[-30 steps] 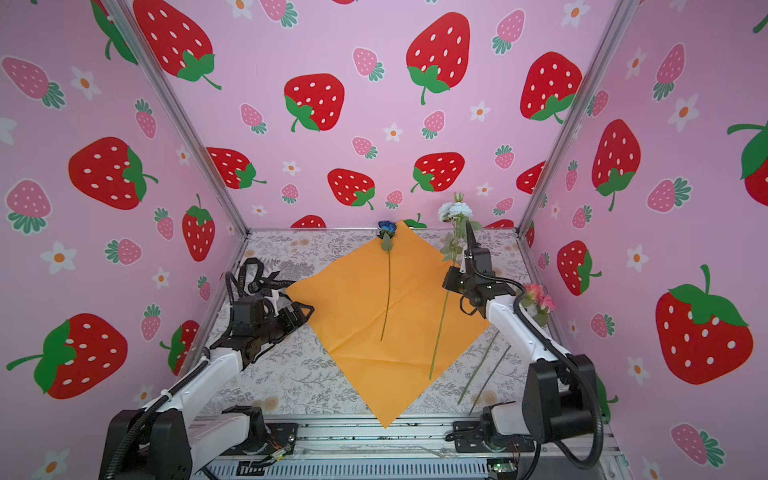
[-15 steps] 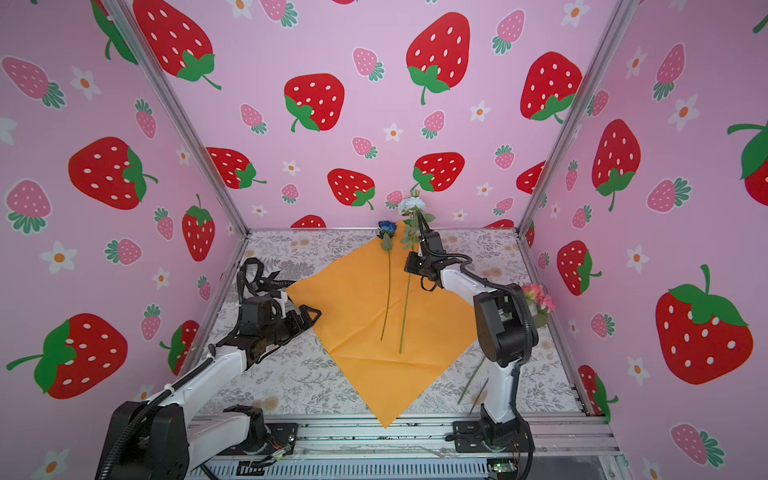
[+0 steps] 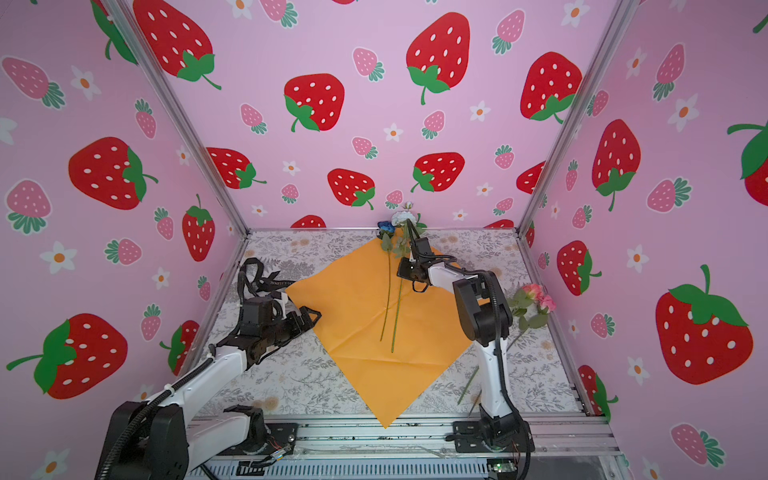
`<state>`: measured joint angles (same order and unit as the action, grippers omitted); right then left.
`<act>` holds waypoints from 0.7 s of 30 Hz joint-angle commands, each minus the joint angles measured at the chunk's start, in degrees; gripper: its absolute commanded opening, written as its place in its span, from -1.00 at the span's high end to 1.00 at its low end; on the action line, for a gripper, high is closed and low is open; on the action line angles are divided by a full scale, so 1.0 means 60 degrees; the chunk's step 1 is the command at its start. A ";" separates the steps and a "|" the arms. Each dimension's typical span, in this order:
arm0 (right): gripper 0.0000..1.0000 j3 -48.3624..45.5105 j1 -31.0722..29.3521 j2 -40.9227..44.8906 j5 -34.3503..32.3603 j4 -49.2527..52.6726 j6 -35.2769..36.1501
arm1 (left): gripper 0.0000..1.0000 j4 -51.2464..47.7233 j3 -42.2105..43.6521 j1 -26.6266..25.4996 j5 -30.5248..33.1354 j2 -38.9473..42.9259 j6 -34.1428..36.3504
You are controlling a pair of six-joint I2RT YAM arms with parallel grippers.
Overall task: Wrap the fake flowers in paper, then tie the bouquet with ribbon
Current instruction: 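Carry the white rose over the paper and lay it beside the blue rose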
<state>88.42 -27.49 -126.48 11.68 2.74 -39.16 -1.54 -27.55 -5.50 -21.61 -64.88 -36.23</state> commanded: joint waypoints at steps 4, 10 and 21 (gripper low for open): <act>0.91 0.0495 -0.0063 -0.0500 0.0243 0.0161 -0.0008 | -0.99 -0.0009 -0.0246 -0.0065 0.0050 -0.0078 0.0064; 0.71 0.0571 -0.0048 -0.0596 0.0112 0.0317 0.0041 | -0.99 -0.0025 -0.0148 -0.0076 0.0100 0.0040 0.0047; 0.17 0.0265 -0.0025 0.0015 -0.0290 0.0515 0.0291 | -0.98 -0.0168 -0.0191 -0.0076 0.0172 0.0151 0.0135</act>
<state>90.59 -27.49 -128.73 12.21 3.66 -38.24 -1.56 -27.57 -5.69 -21.37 -64.97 -36.05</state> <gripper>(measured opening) 0.404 0.992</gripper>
